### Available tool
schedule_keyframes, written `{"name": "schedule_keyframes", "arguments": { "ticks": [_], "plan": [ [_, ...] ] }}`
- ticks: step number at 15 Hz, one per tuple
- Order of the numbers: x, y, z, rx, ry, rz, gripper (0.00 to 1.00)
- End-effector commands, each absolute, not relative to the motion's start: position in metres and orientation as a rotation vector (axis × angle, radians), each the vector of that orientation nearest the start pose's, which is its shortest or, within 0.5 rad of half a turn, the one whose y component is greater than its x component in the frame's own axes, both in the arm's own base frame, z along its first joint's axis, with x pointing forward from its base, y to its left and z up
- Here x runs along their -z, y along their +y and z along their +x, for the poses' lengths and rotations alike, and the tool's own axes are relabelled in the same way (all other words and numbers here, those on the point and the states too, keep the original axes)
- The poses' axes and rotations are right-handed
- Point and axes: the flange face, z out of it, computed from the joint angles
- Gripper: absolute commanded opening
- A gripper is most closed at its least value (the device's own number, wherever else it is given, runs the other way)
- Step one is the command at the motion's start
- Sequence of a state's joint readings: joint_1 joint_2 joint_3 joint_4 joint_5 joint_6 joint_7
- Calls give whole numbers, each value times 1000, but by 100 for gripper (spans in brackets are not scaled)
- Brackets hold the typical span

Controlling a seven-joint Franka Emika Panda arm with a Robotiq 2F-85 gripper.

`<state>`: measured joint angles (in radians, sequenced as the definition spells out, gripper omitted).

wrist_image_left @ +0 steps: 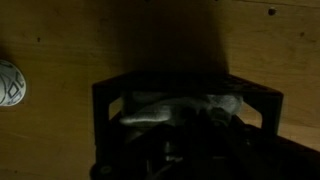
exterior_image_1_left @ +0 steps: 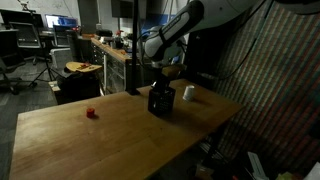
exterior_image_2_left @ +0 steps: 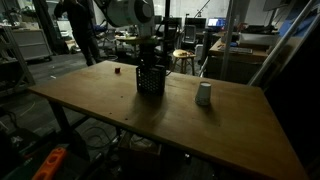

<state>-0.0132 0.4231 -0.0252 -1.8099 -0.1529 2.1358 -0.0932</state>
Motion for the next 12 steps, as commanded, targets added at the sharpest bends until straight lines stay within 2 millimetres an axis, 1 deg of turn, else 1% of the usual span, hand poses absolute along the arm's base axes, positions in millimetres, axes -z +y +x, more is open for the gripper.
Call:
{"name": "schedule_keyframes", "arguments": {
  "ticks": [1,4,5,6,7,9,12],
  "plan": [
    [-342,-24,629,-118,-245,-3243,4],
    [-367,-20,626,-62,-259,-3247,5],
    [-373,-18,625,-45,-268,-3250,6],
    [-377,-17,625,-31,-270,-3250,5],
    [-380,-16,624,-23,-274,-3250,6],
    [-380,-16,623,-22,-276,-3248,4],
    [-370,-18,621,-44,-274,-3244,5]
  ]
}}
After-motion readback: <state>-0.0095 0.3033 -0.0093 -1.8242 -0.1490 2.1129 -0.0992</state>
